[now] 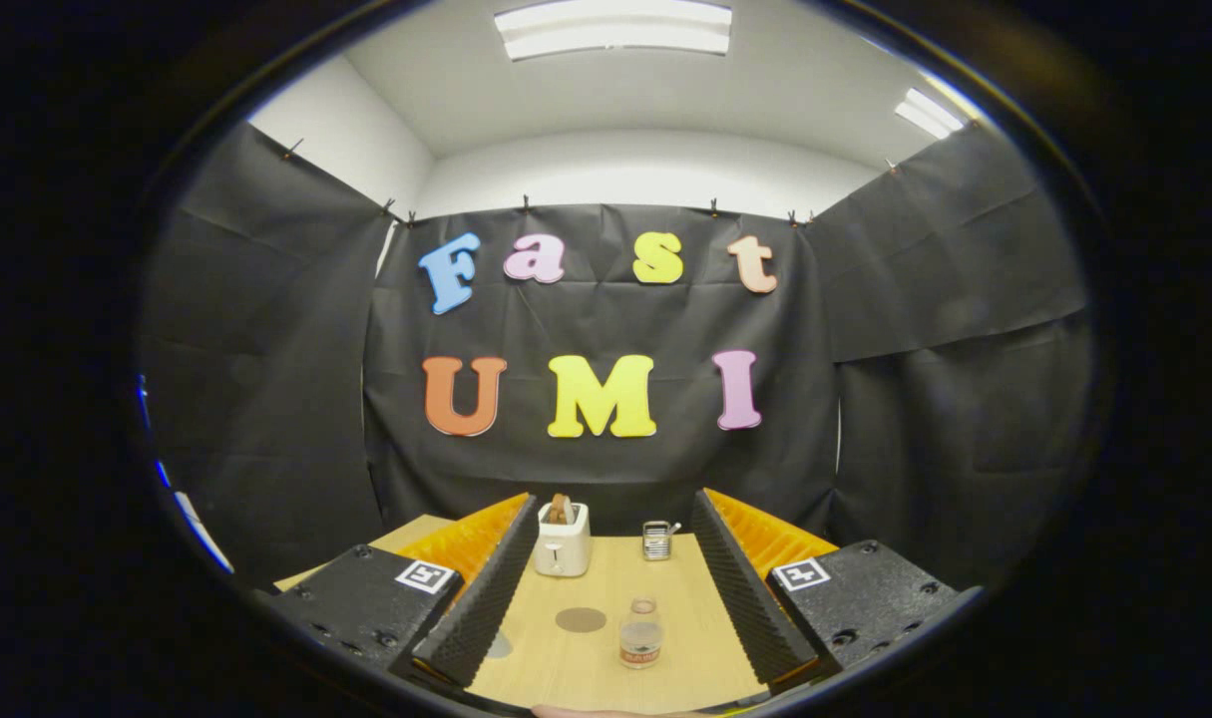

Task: Take the bottle from table, then pour the juice into the cup, finally place the bottle on the coaster

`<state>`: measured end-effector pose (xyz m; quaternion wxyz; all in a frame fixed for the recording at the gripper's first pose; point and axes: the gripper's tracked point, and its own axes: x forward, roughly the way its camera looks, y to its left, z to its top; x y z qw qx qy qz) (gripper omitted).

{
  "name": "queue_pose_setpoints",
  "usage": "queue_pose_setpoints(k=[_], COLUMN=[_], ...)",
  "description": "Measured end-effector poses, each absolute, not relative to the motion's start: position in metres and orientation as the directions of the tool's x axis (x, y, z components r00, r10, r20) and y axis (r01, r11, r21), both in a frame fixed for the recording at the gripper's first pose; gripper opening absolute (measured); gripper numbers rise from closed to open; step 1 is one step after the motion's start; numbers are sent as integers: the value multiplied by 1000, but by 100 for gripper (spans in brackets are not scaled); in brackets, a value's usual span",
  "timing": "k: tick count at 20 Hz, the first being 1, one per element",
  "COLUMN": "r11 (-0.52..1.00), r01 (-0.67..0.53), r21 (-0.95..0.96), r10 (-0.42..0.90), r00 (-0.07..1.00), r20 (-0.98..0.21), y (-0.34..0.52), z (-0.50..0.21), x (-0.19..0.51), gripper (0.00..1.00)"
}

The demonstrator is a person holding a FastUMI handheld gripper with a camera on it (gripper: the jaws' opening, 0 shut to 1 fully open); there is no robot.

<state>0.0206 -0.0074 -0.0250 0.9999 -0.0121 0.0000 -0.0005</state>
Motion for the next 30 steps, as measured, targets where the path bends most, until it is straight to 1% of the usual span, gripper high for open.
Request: queue_pose_setpoints(k=[8, 13, 21, 25, 30], r11=[1000, 999, 999, 999, 998], r01=[-7, 18, 16, 17, 34], r21=[-23, -45, -49, -37, -60], r10=[7, -21, -21, -22, -44], r00=[1000, 998, 996, 990, 986], r20=[-9, -64, -92, -138, -163], y=[-13, -23, -30, -35, -47], z=[-56, -91, -138, -167, -197], x=[39, 58, 86, 95, 102], gripper=[100, 100, 100, 100, 100])
